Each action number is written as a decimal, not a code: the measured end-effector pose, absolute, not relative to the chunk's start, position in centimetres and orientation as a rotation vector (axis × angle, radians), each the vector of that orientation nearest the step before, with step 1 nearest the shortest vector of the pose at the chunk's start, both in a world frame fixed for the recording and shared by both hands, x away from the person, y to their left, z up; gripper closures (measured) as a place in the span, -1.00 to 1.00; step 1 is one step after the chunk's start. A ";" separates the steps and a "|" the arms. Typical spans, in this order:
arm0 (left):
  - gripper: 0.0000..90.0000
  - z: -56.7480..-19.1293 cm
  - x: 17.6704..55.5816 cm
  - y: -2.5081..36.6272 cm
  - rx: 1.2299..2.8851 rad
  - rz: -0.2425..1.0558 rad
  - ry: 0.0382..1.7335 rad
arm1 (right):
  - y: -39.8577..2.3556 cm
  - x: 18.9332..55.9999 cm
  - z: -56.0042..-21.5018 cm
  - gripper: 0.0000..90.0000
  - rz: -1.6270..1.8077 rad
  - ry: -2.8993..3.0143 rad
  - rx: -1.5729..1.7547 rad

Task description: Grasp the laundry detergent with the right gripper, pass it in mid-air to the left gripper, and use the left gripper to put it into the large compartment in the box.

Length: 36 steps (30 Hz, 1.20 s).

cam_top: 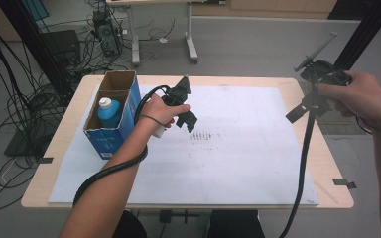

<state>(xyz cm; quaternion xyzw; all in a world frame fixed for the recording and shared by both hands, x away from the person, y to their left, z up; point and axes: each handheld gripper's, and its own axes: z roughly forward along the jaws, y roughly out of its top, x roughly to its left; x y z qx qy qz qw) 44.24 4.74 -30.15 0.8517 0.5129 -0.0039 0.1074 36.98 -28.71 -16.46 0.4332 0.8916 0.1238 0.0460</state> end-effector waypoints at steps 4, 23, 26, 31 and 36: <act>-0.74 -30.3 44.3 4.8 2.507 -0.018 1.506 | -28.6 37.0 -16.5 -0.89 0.377 2.721 1.321; -0.74 -30.0 44.6 5.1 2.493 -0.029 1.506 | -28.5 37.4 -16.7 -0.89 0.377 2.727 1.321; -0.74 -30.1 44.6 5.1 2.487 -0.030 1.513 | -28.5 37.4 -16.7 -0.89 0.380 2.727 1.321; -0.74 -30.1 44.6 5.2 2.494 -0.029 1.511 | -28.5 37.4 -16.7 -0.89 0.379 2.727 1.322; -0.74 -30.0 44.5 5.1 2.488 -0.033 1.508 | -28.5 37.4 -16.7 -0.89 0.381 2.726 1.319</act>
